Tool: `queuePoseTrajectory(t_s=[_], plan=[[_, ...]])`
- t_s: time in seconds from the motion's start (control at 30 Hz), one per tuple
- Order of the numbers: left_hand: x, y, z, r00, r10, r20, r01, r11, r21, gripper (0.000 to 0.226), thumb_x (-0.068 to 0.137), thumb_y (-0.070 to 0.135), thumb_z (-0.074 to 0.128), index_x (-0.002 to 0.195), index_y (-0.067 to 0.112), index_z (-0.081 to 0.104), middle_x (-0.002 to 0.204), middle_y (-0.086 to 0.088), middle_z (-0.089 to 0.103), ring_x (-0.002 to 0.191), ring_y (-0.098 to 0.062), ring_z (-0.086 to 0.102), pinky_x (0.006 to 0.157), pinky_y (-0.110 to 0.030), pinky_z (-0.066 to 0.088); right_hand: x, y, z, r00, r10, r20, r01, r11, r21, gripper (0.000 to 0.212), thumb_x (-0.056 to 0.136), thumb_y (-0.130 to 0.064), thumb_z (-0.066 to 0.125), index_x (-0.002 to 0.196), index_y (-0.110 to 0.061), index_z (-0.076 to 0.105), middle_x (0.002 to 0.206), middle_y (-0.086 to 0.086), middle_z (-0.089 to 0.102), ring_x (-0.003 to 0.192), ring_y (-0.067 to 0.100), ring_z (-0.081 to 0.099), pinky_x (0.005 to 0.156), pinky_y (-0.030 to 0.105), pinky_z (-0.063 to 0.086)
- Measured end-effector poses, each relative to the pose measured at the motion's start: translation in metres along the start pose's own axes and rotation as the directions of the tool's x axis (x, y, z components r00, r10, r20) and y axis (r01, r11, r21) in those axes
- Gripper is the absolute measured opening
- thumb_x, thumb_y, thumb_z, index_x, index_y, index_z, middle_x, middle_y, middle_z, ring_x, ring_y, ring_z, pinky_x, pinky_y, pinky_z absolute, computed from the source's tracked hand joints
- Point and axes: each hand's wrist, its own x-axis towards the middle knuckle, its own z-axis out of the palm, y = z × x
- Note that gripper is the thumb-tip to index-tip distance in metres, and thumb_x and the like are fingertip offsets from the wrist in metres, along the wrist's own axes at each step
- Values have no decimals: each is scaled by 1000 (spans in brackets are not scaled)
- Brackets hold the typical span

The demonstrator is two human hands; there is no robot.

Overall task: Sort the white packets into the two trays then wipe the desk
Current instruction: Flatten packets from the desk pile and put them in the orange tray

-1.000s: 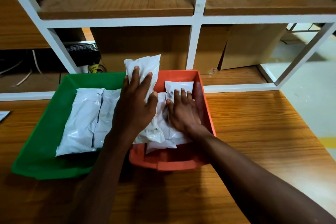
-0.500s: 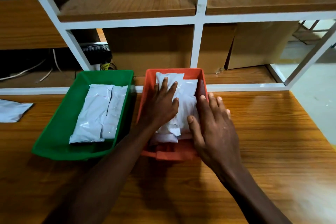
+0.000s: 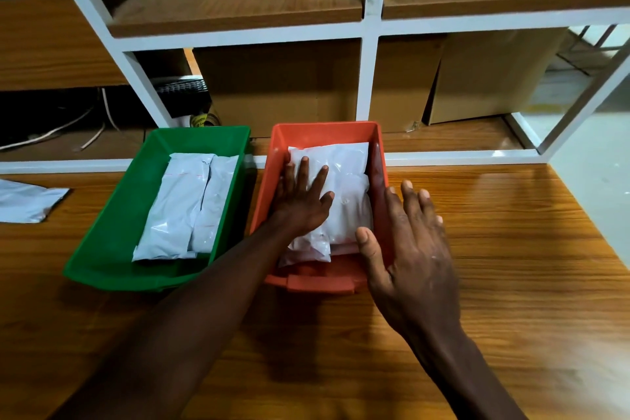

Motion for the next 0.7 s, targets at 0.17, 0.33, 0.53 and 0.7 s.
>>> queuePoseTrajectory(t_s=[0.17, 0.33, 0.53, 0.7], plan=[[-5, 4, -5, 994, 26, -104, -21, 998, 52, 67, 98, 65, 23, 155, 44, -5, 163, 3, -24, 150, -33, -21, 120, -54, -6, -2, 5, -2, 1000, -10, -2, 10, 1000, 1, 73, 100, -64, 26, 158, -19, 25, 165, 7, 21, 155, 25, 13, 122, 54, 23], [-43, 25, -34, 941, 105, -321, -95, 994, 46, 68, 96, 64, 24, 157, 34, 16, 166, -6, 8, 152, -35, 10, 121, -54, 15, -1, 7, -7, 998, -55, -41, 57, 997, 50, 71, 101, -61, 30, 155, -15, 33, 162, 10, 30, 153, 28, 21, 119, 57, 29], [-136, 34, -56, 859, 45, -511, -170, 965, -201, 60, 98, 55, 32, 148, 24, 42, 157, -4, 38, 146, -20, 32, 119, -40, 28, -9, -2, -4, 962, -195, -192, 227, 961, 157, 58, 103, -48, 47, 137, -2, 58, 141, 18, 58, 133, 33, 54, 105, 51, 48], [-218, 14, -48, 750, -109, -652, -109, 953, -284, 46, 99, 40, 44, 131, 11, 60, 132, -8, 63, 123, -21, 56, 103, -33, 46, -37, -30, 11, 931, -260, -258, 327, 907, 266, 44, 101, -36, 58, 124, 0, 67, 124, 16, 69, 116, 31, 66, 96, 41, 53]])
